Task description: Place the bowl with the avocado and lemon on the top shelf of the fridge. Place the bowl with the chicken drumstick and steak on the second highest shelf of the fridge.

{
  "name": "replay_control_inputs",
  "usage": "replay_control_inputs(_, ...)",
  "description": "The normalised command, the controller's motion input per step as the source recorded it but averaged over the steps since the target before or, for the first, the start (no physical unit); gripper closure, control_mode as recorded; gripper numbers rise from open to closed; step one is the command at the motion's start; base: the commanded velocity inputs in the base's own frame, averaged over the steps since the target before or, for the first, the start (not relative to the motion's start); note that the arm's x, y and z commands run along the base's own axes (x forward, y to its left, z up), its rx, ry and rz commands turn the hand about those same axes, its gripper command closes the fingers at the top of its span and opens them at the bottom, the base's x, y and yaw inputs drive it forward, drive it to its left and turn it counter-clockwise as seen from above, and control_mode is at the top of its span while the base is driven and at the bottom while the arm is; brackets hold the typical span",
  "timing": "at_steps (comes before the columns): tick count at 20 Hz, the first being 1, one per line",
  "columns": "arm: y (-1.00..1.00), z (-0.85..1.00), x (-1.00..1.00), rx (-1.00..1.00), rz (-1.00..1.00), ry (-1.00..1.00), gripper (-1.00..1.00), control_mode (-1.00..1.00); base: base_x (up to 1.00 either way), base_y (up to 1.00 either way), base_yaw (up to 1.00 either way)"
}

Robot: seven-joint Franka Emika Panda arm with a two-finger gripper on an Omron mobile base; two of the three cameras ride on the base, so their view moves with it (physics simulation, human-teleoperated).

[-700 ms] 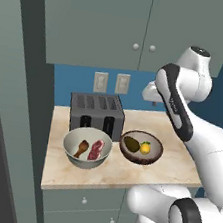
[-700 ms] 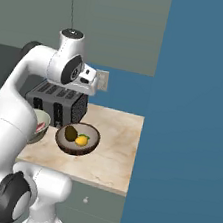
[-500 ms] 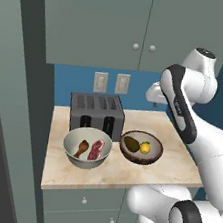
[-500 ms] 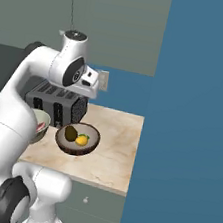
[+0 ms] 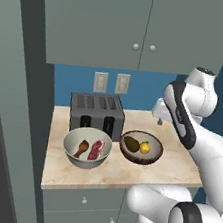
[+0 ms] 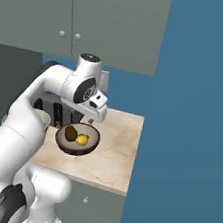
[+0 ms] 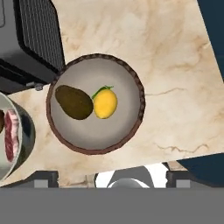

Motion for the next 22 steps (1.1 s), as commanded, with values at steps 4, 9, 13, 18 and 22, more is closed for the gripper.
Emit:
replay_control_inputs(4, -0.34, -0.81, -0.01, 0.09, -0.22, 0.04, -1.00, -1.00, 0.00, 0.00, 0.00)
replay_control_inputs(9, -0.18, -0.80, 0.02, 0.04, -0.17, 0.00, -1.00, -1.00, 0.00, 0.00, 0.00)
replay_control_inputs(13, -0.06, -0.70, 0.08, 0.00, -0.11, 0.00, -1.00, -1.00, 0.00, 0.00, 0.00)
replay_control_inputs(18, 0.00, -0.53, 0.00, 0.00, -0.10, 0.00, -1.00, -1.00, 0.00, 0.00, 0.00)
replay_control_inputs(22, 0.00, -0.51, 0.08, 0.00, -0.10, 0.00, -1.00, -1.00, 0.00, 0.00, 0.00)
